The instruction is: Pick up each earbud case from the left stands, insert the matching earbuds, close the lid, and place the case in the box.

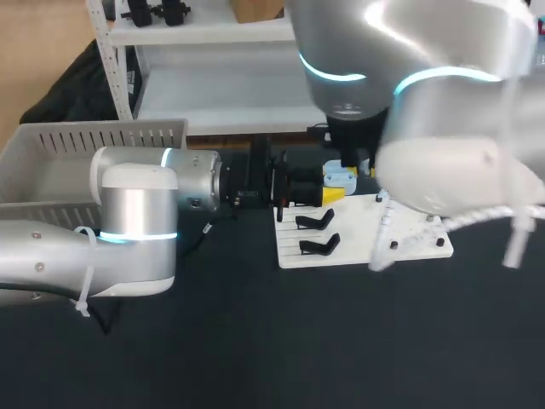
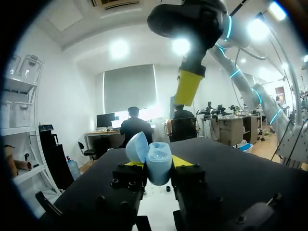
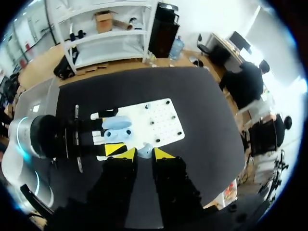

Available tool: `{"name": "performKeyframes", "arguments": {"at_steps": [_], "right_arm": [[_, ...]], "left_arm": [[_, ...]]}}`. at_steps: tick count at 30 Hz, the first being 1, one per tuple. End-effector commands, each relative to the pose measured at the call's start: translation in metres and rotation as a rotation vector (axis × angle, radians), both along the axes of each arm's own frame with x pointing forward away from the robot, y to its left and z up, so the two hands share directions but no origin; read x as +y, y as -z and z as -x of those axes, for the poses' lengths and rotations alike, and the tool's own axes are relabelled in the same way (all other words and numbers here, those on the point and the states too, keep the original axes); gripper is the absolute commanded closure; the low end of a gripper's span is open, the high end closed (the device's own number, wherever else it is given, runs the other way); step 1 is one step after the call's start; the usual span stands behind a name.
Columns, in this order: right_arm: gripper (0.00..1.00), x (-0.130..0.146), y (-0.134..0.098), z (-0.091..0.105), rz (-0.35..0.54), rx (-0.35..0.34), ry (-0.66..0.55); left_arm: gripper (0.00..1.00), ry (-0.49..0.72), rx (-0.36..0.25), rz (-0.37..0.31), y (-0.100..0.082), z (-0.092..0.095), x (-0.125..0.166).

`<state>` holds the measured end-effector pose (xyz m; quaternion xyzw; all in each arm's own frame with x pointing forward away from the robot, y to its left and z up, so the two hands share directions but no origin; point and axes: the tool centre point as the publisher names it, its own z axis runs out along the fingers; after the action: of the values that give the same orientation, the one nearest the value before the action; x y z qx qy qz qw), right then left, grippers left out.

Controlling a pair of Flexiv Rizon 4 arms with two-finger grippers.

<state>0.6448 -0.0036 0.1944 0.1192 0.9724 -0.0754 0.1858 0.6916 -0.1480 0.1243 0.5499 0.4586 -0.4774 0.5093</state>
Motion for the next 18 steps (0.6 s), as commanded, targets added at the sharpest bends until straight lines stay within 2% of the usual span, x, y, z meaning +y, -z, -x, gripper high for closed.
{"name": "performKeyframes", "arguments": {"at_steps": [1,15,18], "right_arm": [[1.00,0.0072,0.0018,-0.0082,-0.011,0.170,0.169],[1.00,0.0072,0.0018,-0.0082,-0.011,0.170,0.169],[1.00,0.0145,0.0023,-0.0091,-0.049,0.112,0.206]], "left_arm": [[1.00,0.000,-0.002,0.003,0.0013,-0.0005,0.0000],[1.00,0.000,-0.002,0.003,0.0013,-0.0005,0.0000],[1.00,0.000,-0.002,0.003,0.0013,-0.0005,0.0000]]}}
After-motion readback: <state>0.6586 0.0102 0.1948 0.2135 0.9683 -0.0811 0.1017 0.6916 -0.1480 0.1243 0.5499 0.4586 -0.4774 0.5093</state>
